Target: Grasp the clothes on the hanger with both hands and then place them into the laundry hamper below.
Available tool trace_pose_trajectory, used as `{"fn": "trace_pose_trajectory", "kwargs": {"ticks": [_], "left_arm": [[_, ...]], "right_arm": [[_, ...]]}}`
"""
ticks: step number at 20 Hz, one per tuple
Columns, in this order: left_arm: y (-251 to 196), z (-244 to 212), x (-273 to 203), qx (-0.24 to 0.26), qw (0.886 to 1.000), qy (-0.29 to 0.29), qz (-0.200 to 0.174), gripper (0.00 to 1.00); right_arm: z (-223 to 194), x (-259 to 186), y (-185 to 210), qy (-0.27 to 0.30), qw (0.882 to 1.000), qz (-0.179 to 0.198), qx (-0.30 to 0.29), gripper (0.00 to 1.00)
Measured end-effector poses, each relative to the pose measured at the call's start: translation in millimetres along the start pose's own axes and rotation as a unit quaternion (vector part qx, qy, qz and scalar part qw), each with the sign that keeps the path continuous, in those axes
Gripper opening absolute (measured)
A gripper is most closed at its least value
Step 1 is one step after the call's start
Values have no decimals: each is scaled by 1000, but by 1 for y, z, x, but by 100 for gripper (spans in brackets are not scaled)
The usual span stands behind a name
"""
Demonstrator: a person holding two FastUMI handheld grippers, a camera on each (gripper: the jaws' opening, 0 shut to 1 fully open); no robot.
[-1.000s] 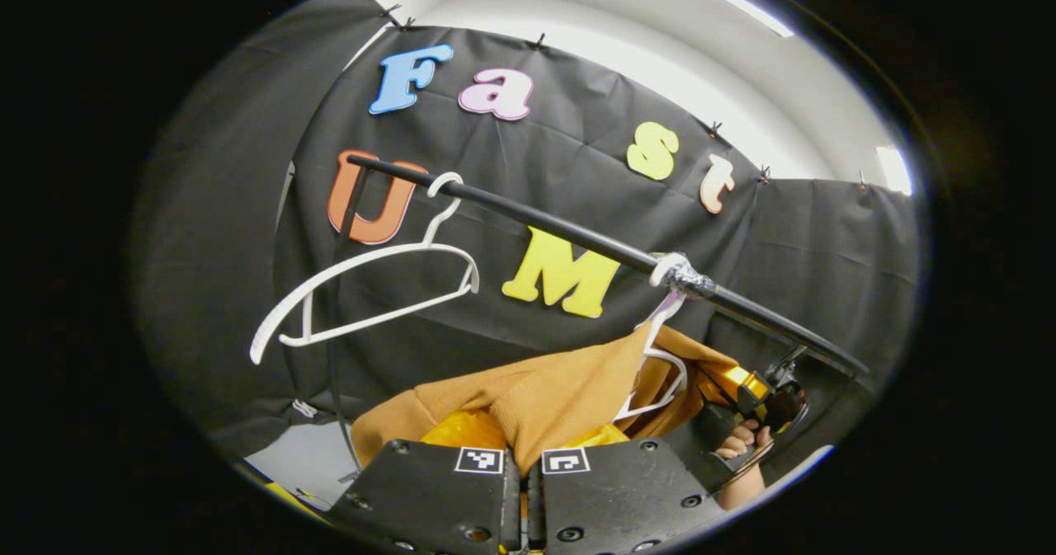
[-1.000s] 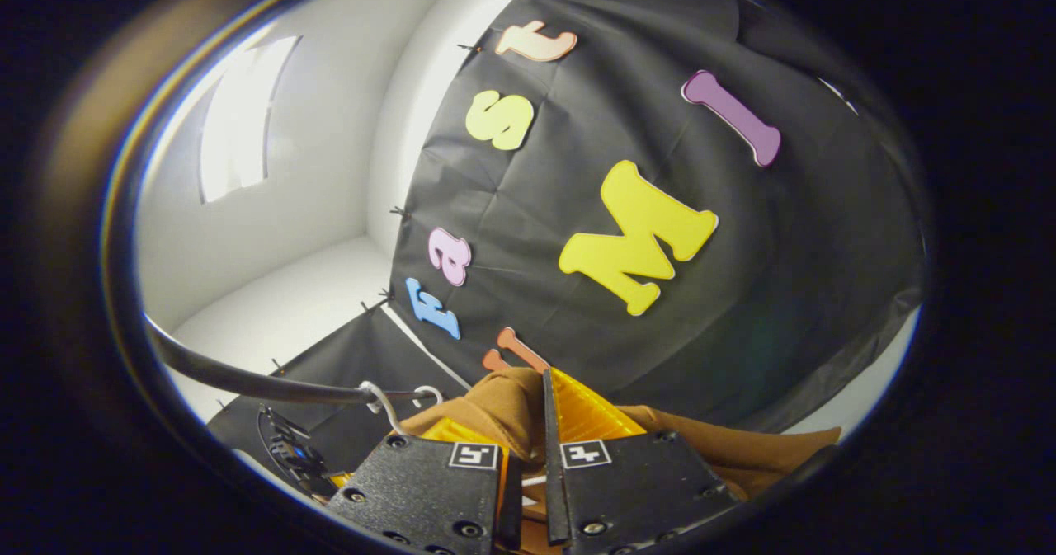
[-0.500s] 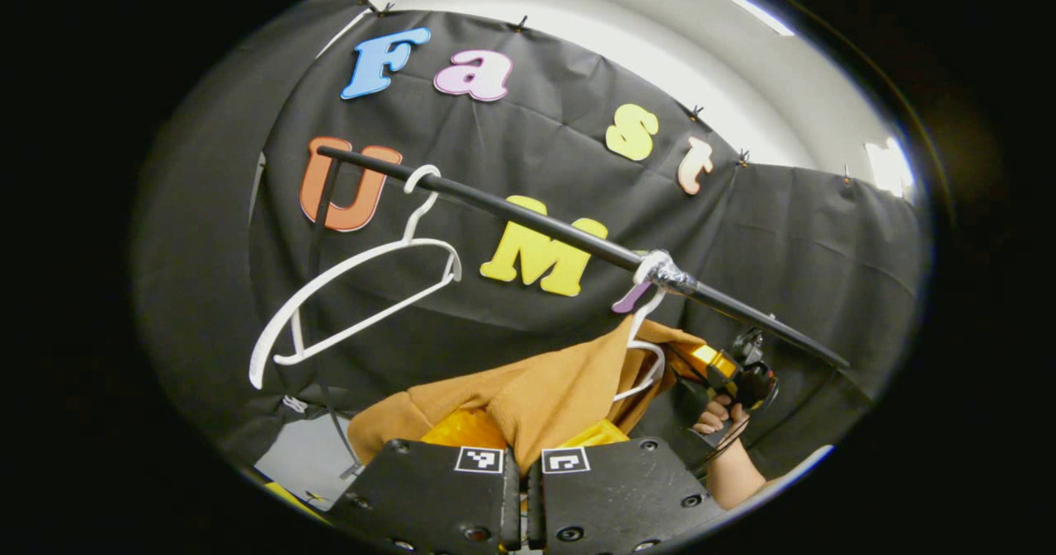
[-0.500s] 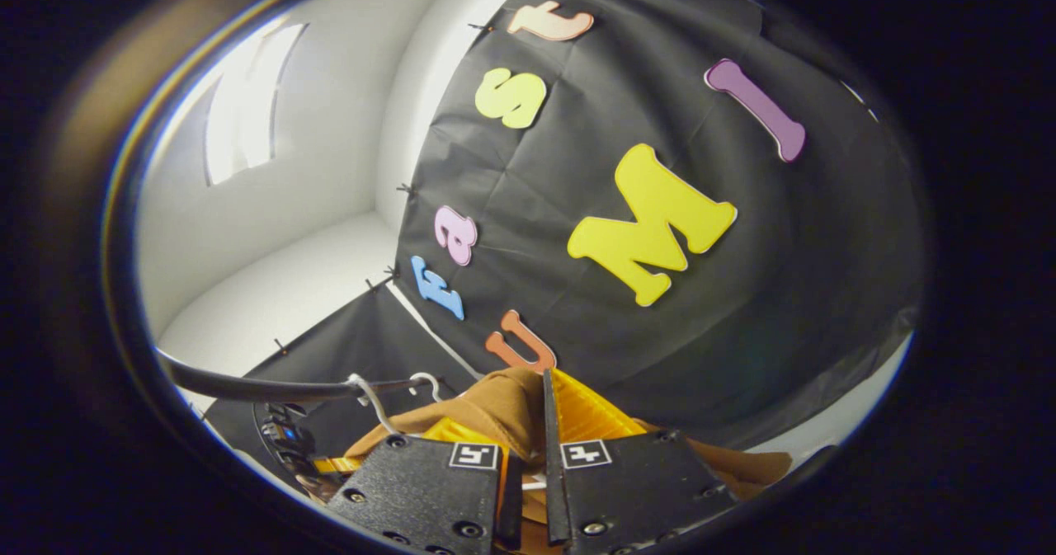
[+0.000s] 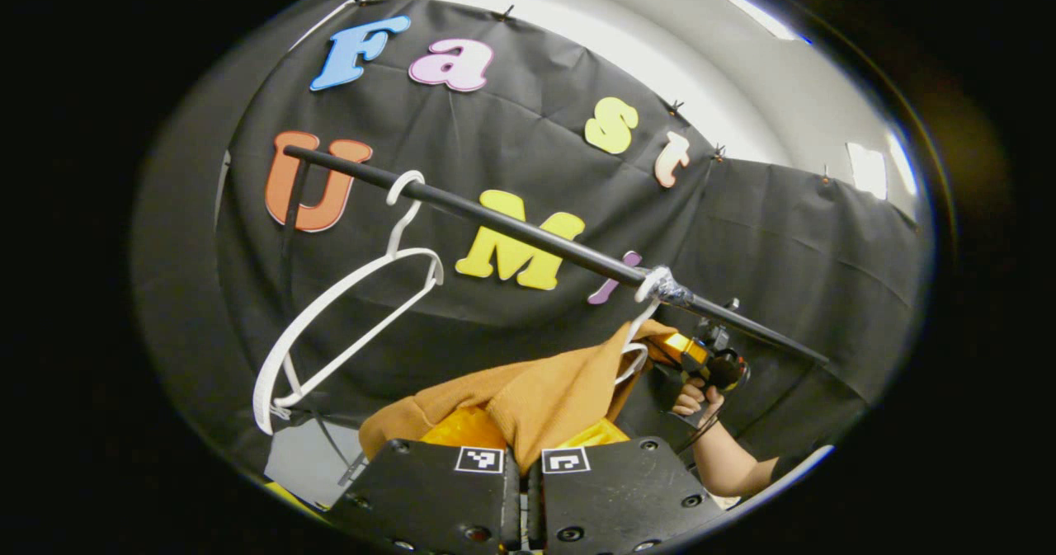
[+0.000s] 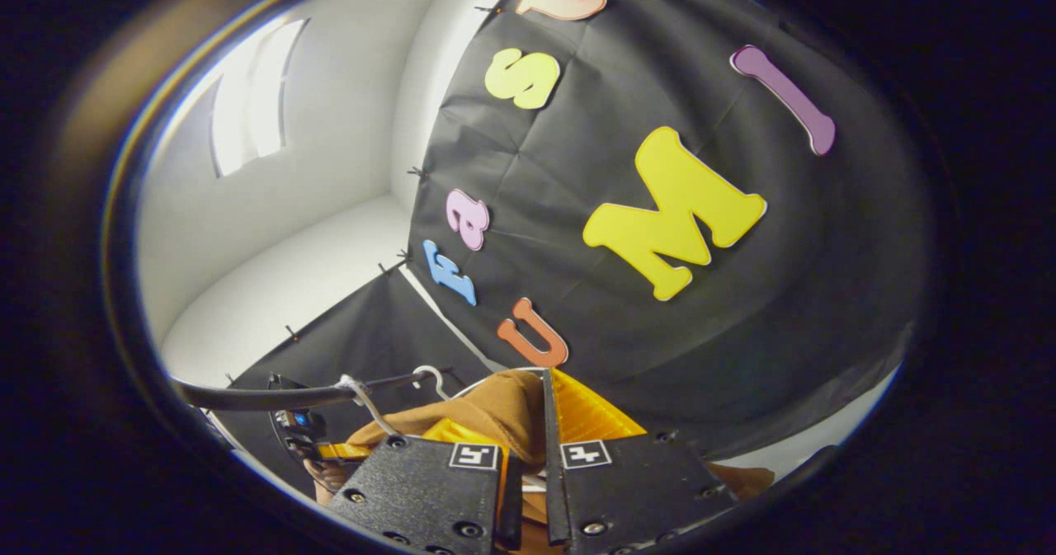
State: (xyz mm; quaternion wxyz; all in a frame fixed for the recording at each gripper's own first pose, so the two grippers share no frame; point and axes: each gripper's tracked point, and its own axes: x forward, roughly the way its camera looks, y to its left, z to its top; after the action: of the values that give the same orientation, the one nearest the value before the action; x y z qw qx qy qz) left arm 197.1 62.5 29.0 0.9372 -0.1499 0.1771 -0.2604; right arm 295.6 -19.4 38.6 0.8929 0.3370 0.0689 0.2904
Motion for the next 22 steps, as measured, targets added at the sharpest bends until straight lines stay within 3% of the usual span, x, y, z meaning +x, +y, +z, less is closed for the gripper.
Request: {"fn": "trace_pose_trajectory", "kwargs": {"ticks": [3,10,15,19,20,22], "left_arm": [[15,1,7,0,1000,17,4,3],[32,12,19,-20,999,30,-33,3],[43,10,27,-9,998,50,-44,3],[47,18,29,-43,995,55,-66,3],[51,25,28,-47,996,47,-65,9],[53,27,29,-48,996,44,-64,3]], "right_arm": [[3,9,-4,21,999,7,-35,14],[0,28,-11,84,994,37,-57,14],[-10,39,-35,119,991,41,-35,15],[-21,49,-45,140,989,43,-1,14],[-22,50,-42,146,988,44,-8,14],[-27,52,-42,161,986,44,-22,14]]}}
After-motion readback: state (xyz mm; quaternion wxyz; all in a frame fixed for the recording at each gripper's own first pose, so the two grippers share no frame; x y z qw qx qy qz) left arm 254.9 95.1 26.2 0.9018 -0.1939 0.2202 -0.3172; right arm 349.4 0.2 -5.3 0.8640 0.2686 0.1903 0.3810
